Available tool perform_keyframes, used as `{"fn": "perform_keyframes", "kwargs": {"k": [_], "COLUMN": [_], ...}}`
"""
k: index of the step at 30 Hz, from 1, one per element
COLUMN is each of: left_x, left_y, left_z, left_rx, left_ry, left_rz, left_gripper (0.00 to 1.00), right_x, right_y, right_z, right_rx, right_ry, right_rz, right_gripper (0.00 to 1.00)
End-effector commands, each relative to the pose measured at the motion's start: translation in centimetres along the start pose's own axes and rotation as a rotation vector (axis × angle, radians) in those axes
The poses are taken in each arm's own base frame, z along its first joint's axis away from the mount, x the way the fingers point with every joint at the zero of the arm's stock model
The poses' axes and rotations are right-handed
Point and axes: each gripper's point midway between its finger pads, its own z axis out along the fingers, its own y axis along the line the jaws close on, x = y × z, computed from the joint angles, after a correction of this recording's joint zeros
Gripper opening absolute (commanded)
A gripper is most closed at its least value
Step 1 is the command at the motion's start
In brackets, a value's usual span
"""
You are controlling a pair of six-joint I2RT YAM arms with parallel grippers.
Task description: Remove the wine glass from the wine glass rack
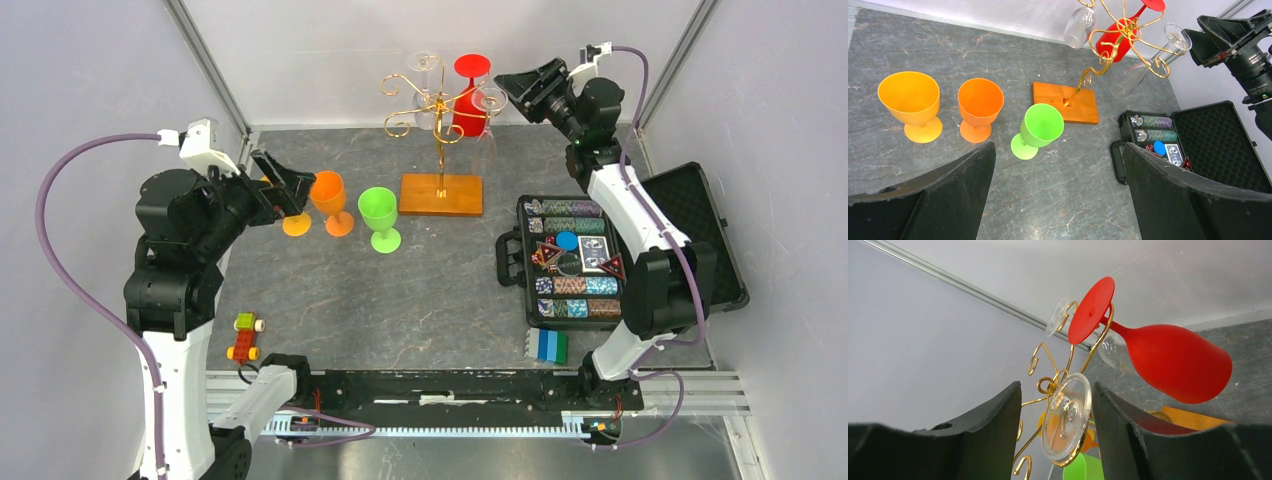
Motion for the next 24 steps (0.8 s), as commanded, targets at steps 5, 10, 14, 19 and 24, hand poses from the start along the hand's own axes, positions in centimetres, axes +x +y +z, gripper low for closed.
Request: {"fn": "perform_keyframes", "kwargs": {"k": [5,10,14,19,24], "left_x": [-1.0,-1.0,-1.1,-1.2,-1.3], "left_y": [-0.2,-0.2,-0.2,-0.3,-0.4], "left_z": [0.2,0.1,-0.1,-0.1,-0.3], "left_rx": [0.006,0.006,0.005,0.007,0.011], "left_ry": [-0.044,-0.047,-0.053,-0.060,-0.065], "left_rz": [-0.006,-0.004,-0.004,-0.012,-0.014], "left_gripper": [1.00,1.00,1.00,1.00,1.00], "right_x": [0.3,0.5,0.4,0.4,0.5], "right_y": [-0.2,0.3,0.6,0.8,0.9], "right_z": [0.7,0.8,0.3,0.1,-0.2], "right_rx": [0.050,0.047,0.043,0.041,0.043], "right_ry": [0.025,0.030,0.004,-0.004,-0.008], "right_rz": [-0.038,-0.028,-0.001,0.032,0.056], "right_gripper": [0.53,0.45,0.42,0.34,0.25]}}
